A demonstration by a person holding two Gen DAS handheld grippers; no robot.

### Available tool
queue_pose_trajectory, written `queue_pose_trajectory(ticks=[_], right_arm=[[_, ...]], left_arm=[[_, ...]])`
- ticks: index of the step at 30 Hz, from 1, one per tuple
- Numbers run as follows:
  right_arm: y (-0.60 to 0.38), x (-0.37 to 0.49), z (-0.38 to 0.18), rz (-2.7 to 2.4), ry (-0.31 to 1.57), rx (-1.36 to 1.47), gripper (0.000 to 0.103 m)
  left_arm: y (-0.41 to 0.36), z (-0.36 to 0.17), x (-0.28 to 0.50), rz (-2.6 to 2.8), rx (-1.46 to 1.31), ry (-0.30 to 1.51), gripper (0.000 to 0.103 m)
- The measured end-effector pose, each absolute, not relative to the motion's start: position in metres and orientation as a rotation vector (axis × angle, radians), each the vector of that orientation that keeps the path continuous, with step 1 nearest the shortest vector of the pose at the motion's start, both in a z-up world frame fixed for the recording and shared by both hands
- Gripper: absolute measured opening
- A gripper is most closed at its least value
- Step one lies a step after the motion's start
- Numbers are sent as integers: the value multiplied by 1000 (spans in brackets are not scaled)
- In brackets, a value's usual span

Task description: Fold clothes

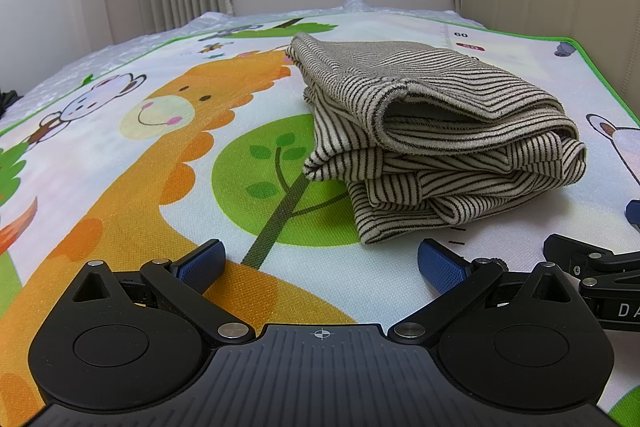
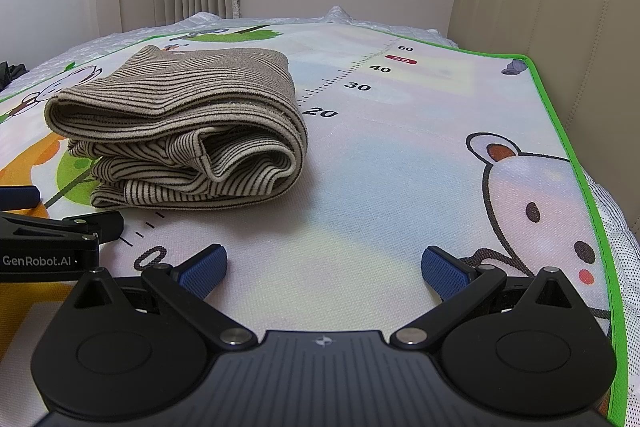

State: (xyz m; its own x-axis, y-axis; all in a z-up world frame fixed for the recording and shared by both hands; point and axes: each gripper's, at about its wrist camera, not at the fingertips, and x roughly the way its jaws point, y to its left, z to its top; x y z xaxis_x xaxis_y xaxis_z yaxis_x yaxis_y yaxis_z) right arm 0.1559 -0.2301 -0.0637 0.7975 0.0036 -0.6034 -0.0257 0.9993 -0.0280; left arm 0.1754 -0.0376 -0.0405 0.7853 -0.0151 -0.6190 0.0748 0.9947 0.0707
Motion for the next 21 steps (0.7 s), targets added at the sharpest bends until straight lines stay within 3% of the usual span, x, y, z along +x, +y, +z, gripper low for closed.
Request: queue_pose_trajectory(ticks=[21], right_arm=[[-230,155,-64,16,648,-36,103]], left_arm=[[-37,-41,176,-51,87,667,103]])
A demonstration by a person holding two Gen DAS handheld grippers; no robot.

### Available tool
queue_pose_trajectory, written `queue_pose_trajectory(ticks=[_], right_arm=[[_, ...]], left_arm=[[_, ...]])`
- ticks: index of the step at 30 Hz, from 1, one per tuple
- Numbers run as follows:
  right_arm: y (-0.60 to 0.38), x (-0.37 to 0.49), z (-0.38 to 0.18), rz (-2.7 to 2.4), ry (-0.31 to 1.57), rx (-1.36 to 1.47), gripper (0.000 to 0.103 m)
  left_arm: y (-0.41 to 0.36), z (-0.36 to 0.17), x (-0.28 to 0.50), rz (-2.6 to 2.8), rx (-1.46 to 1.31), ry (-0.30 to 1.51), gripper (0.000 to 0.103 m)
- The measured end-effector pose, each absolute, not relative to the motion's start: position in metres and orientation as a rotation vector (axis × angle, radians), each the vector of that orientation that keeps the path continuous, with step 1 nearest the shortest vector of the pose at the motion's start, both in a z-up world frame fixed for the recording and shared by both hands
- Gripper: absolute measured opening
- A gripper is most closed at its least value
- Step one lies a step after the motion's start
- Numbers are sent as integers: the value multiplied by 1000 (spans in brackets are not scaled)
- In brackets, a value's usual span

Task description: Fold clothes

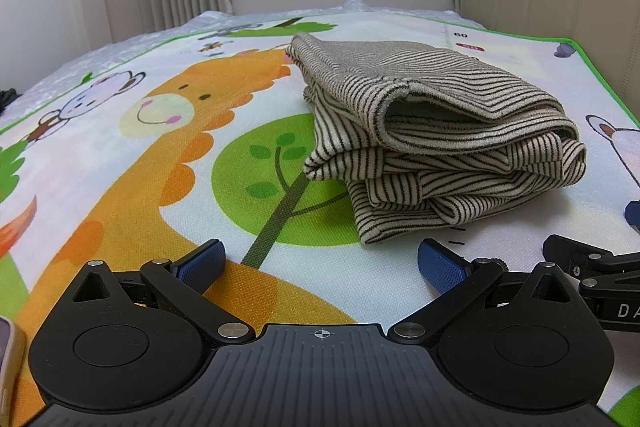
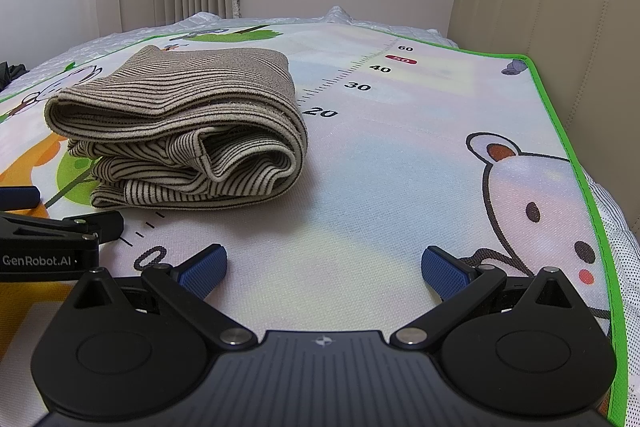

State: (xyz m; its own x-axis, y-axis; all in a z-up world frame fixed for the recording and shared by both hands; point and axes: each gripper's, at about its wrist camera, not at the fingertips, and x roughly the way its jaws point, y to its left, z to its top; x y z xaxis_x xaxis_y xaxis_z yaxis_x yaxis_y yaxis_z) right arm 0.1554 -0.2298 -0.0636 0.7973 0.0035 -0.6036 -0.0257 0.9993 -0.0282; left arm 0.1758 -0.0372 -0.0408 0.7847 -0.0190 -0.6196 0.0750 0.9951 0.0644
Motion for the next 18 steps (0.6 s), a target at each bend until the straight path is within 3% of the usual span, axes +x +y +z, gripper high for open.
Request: queue_pose_trajectory(ticks=[18], right_arm=[[-229,155,-64,15,647,-35,103]], left_arm=[[-45,-40,178,-55,146,666,103]])
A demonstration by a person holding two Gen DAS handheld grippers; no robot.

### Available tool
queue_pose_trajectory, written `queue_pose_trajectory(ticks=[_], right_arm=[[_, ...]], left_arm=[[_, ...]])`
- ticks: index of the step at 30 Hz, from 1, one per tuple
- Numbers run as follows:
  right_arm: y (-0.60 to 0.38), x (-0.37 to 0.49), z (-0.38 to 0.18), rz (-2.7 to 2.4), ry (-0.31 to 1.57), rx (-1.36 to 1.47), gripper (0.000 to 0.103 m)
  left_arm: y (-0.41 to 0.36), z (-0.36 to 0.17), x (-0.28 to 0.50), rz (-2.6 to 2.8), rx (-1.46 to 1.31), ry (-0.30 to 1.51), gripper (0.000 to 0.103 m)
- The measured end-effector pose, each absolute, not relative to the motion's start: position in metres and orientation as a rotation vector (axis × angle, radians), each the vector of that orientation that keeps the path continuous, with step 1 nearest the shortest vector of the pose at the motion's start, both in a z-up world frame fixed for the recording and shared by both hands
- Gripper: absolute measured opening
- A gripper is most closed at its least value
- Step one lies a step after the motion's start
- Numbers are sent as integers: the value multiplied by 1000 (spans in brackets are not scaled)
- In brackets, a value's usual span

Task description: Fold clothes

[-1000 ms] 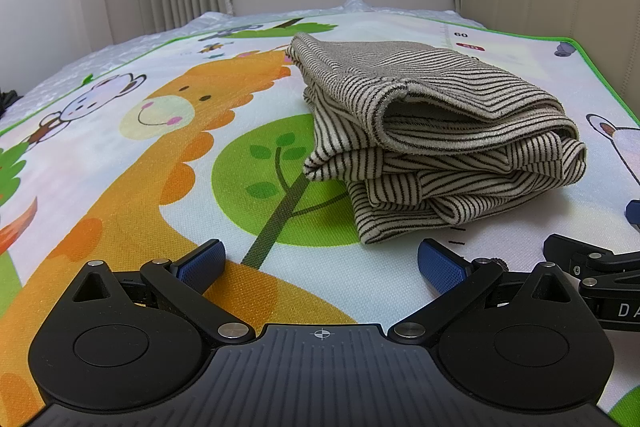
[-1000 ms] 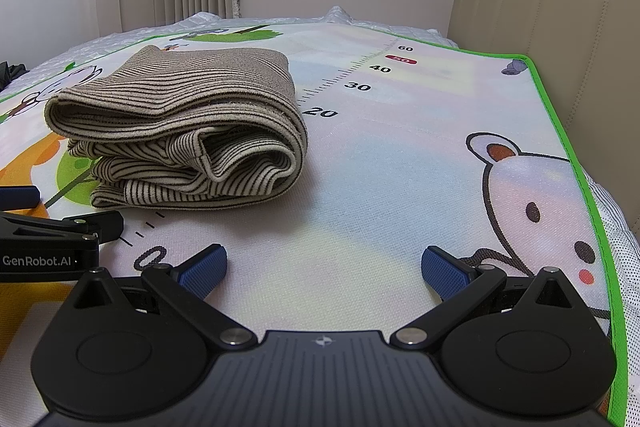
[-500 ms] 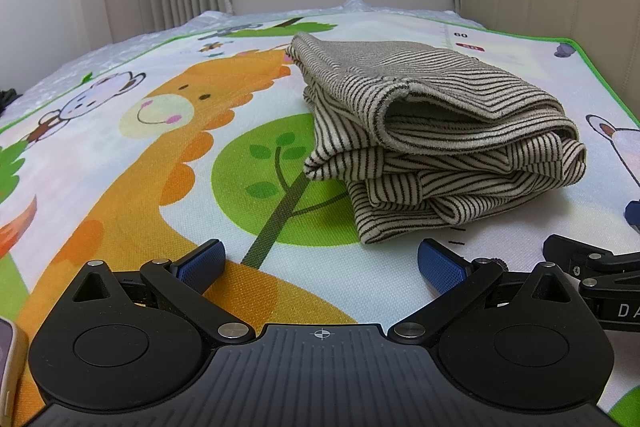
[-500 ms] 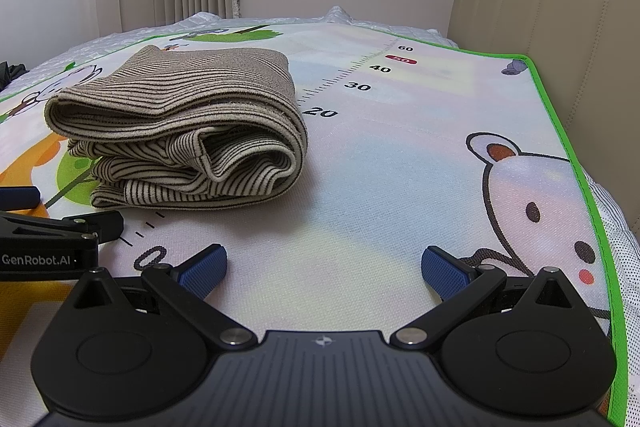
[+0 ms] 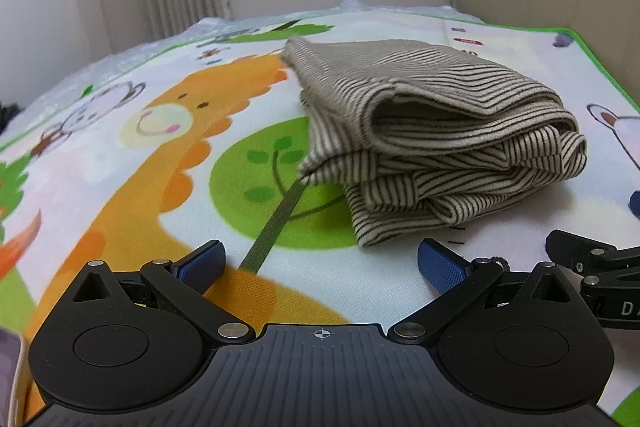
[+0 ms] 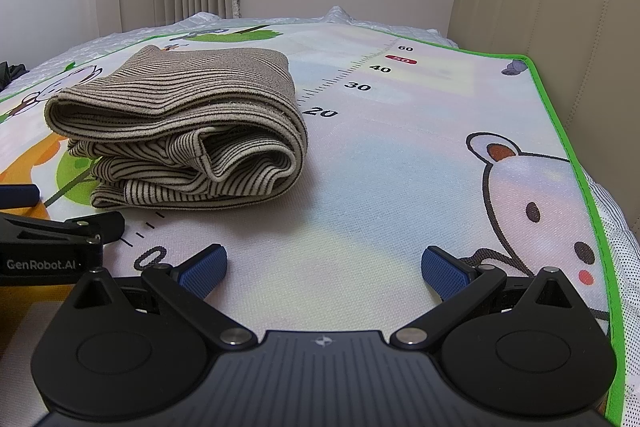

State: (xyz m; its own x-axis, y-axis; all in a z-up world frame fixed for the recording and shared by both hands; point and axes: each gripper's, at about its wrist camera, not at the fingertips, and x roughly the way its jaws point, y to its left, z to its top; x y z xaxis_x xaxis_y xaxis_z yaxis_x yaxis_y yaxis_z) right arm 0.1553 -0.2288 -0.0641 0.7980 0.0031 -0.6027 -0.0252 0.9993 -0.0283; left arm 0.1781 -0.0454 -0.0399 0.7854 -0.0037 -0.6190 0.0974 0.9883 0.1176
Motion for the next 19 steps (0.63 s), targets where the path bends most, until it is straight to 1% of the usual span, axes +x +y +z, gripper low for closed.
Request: queue_pose_trajectory(ticks=[6,19], right_arm=[[-229,156,-64,17,646,-34,103],[-229,155,-64,16,646,-31,103]], left_arm=[[-35,-31,175,-56,45,775,103],[-37,-32,161,-21,35,736,103]])
